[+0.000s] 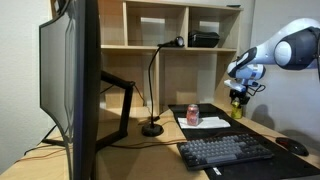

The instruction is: Place the soda cans on the paper

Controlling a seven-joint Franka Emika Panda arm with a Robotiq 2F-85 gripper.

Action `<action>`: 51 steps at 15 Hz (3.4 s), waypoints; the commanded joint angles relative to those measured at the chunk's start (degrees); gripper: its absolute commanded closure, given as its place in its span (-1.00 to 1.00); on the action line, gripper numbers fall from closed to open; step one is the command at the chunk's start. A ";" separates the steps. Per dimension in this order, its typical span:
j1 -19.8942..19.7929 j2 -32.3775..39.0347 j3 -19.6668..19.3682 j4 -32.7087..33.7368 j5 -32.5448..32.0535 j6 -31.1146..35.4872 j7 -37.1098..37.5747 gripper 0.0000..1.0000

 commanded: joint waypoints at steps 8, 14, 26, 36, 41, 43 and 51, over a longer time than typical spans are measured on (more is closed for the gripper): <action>-3.95 -6.31 5.80 -0.51 2.32 -1.75 -23.18 0.20; -10.38 -15.43 13.88 -13.95 10.06 -1.30 -46.82 0.20; -13.39 -19.99 23.64 -19.81 13.32 -13.26 -64.60 0.20; -7.36 -35.16 17.78 -43.76 11.35 -9.82 -86.10 0.20; -5.97 -39.00 16.54 -56.08 15.31 1.16 -91.72 0.20; -5.30 -35.53 15.93 -50.92 14.35 -1.75 -90.26 -0.30; -0.41 -34.70 14.32 -53.28 8.16 9.21 -90.32 0.20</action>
